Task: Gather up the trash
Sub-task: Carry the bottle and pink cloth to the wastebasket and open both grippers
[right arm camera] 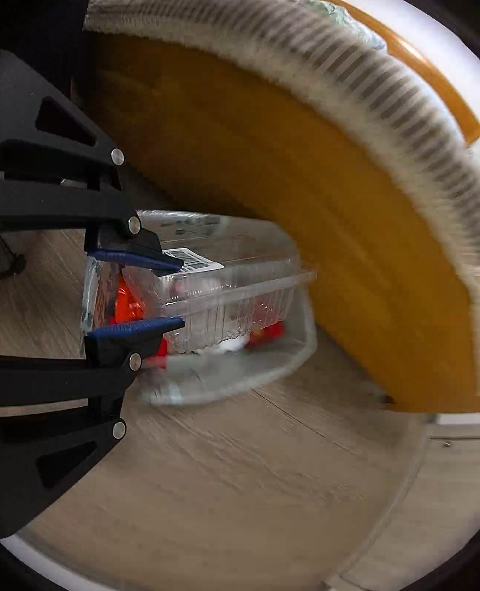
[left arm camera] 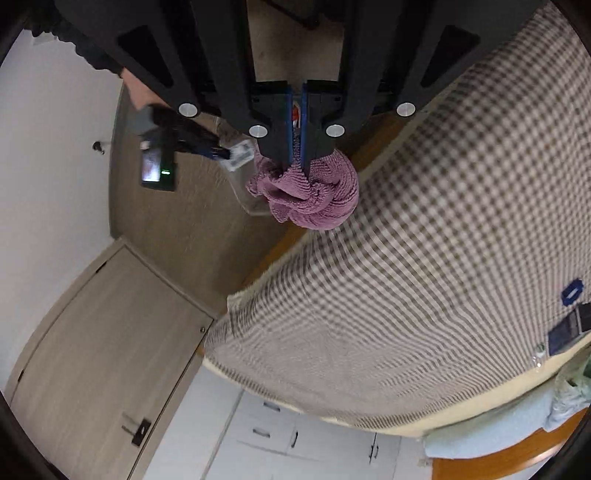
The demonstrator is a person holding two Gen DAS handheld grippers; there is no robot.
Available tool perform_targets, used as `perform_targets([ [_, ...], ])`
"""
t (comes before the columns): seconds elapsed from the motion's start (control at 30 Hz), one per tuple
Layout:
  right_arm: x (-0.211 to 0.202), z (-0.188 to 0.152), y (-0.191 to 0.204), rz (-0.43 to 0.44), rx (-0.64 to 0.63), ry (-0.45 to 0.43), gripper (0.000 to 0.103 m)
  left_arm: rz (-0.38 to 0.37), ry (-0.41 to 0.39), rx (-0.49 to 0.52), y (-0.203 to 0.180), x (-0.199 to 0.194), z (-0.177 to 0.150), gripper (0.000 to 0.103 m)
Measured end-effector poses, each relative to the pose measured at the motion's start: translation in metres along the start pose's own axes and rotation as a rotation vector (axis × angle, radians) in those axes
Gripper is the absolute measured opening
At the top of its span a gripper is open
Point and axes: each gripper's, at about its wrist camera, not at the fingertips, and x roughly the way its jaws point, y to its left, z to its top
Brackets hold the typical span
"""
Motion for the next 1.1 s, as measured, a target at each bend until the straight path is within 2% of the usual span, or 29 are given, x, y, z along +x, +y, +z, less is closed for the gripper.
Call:
perform_targets([
  [0.07,0.031,-0.005,0.009,-0.085,-0.038,0.041,0.026,0.009,0.032,-0.004,-0.002,0.017,-0.001,0.000],
  [0.2,0.094,-0.027,0.017,-0.101,-0.041,0.185,0.026,0.010,0.069,-0.001,-0.008,0.042,-0.003,0.000],
  [0.4,0.137,-0.056,0.038,-0.186,-0.165,0.258,0.025,0.006,0.108,0.012,-0.012,0.069,-0.004,0.000],
  [0.43,0.142,-0.061,0.040,-0.228,-0.193,0.257,0.026,0.005,0.114,0.015,-0.014,0.073,-0.003,0.000],
  [0.53,0.139,-0.061,0.042,-0.244,-0.196,0.235,0.030,0.010,0.127,0.034,-0.022,0.084,-0.005,0.000],
  [0.57,0.135,-0.058,0.042,-0.233,-0.208,0.227,0.037,0.014,0.128,0.039,-0.023,0.085,-0.006,0.000],
  [0.6,0.130,-0.058,0.045,-0.181,-0.215,0.220,0.054,0.016,0.131,0.042,-0.024,0.087,-0.007,0.000],
  [0.67,0.117,-0.060,0.050,-0.056,-0.198,0.187,0.063,0.017,0.139,0.038,-0.022,0.092,-0.008,0.000],
  [0.8,0.098,-0.060,0.057,0.109,-0.203,0.152,0.064,0.012,0.160,0.023,-0.019,0.102,-0.011,0.000],
  [0.9,0.084,-0.063,0.063,0.188,-0.236,0.111,0.064,0.022,0.180,0.033,-0.023,0.114,-0.013,0.000],
  [1.0,0.066,-0.070,0.061,0.252,-0.293,0.089,0.064,0.021,0.200,0.036,-0.028,0.125,-0.017,0.000],
  [1.1,0.045,-0.071,0.046,0.257,-0.295,0.066,0.064,0.009,0.232,0.040,-0.036,0.141,-0.019,0.000],
])
